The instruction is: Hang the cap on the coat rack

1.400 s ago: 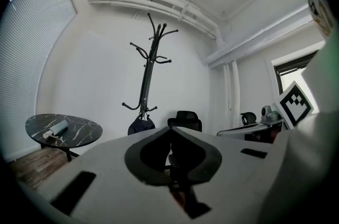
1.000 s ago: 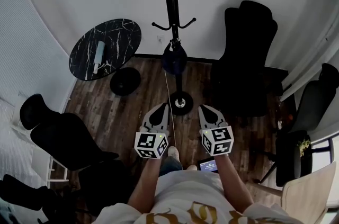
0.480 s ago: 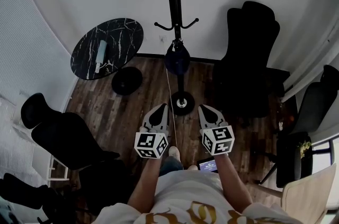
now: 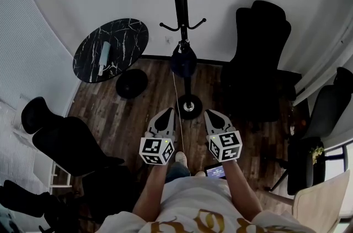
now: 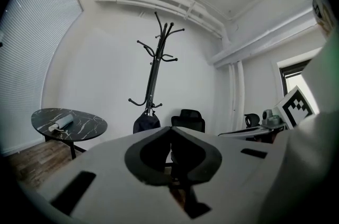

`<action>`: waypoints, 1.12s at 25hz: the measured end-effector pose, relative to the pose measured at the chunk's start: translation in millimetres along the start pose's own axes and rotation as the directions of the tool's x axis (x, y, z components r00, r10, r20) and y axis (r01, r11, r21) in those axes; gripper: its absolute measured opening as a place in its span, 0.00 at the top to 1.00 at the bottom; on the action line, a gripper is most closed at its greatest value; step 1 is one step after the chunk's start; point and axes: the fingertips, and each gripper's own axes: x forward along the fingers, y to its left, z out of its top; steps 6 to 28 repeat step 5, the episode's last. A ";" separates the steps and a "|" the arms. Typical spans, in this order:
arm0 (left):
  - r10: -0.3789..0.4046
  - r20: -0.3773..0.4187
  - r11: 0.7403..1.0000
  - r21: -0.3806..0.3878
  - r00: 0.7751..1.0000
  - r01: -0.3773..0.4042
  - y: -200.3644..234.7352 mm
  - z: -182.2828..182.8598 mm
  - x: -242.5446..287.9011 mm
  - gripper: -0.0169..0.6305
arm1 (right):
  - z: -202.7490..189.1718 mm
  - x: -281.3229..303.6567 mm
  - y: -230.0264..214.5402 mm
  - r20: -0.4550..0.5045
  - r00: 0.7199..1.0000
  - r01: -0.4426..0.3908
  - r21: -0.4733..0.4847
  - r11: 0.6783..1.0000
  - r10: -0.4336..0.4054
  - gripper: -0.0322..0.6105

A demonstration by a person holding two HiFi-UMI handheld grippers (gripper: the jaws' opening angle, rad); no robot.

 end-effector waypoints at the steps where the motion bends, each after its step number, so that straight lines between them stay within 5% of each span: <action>1: 0.002 0.000 1.000 -0.002 1.000 -0.002 0.9 0.1 0.1 0.94 | 0.0 0.3 -0.4 -0.001 1.000 0.000 0.000 1.000 0.000 0.93; 28: 0.010 0.002 1.000 -0.005 1.000 -0.010 3.7 2.0 1.4 0.94 | 0.7 2.7 -1.0 -0.003 1.000 -0.009 -0.001 1.000 0.009 0.93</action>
